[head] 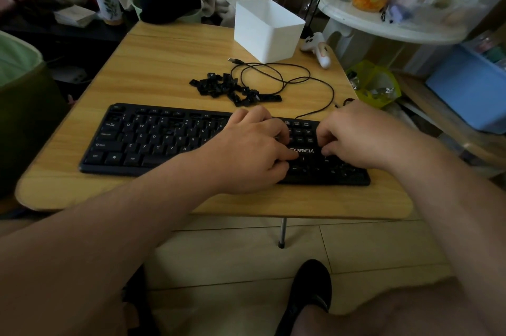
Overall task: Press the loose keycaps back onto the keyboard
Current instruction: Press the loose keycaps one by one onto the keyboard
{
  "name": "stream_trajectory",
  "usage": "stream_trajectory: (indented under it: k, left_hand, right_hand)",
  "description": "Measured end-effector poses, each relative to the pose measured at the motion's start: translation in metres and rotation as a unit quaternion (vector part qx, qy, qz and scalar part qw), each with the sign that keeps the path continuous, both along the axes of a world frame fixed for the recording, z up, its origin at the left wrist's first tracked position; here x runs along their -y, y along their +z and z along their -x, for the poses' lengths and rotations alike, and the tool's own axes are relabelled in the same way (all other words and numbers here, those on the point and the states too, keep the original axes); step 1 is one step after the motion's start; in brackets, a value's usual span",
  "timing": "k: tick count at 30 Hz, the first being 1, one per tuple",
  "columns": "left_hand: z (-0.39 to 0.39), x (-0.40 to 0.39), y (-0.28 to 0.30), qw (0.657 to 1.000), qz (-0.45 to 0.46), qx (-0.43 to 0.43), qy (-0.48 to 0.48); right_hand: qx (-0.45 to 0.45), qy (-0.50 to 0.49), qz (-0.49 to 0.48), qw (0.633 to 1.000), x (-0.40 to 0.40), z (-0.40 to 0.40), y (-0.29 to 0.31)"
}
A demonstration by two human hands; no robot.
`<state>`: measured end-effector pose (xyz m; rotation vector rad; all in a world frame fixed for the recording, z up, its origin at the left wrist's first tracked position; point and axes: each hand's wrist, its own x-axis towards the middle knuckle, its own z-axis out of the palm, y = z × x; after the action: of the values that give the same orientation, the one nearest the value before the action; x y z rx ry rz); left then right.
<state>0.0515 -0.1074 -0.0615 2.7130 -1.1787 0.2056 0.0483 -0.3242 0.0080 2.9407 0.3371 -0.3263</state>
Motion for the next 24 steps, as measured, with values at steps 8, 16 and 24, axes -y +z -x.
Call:
stream_trajectory:
  k: [8,16,24]
  left_hand:
    - [0.001,0.001,0.001,1.000,-0.007,-0.007,0.003]
    - [0.000,-0.001,0.002,1.000,-0.009,-0.019,0.005]
    - [0.000,0.001,0.005,0.999,-0.016,-0.030,0.007]
  right_hand:
    - [0.052,0.007,0.029,0.998,-0.010,0.005,-0.012]
    - [0.046,-0.024,-0.073,0.996,0.007,0.002,-0.014]
    - [0.081,-0.017,-0.103,0.991,0.020,0.010,-0.022]
